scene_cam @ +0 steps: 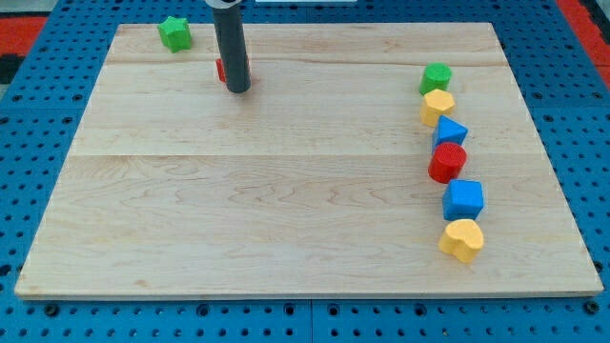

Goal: Nudge the yellow heart right a bit

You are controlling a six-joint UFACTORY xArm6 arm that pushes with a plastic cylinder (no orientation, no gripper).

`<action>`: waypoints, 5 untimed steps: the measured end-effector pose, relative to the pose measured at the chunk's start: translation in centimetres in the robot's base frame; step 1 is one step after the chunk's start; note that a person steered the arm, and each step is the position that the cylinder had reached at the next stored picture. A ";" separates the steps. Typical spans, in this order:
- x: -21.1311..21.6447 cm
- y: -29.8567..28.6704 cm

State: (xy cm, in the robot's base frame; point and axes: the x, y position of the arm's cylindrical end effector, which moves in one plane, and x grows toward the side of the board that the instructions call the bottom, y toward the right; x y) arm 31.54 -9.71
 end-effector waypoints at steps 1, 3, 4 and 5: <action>-1.3 -4.0; 4.1 0.0; 11.3 0.9; 19.3 7.2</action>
State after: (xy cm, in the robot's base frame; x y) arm 50.84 -2.51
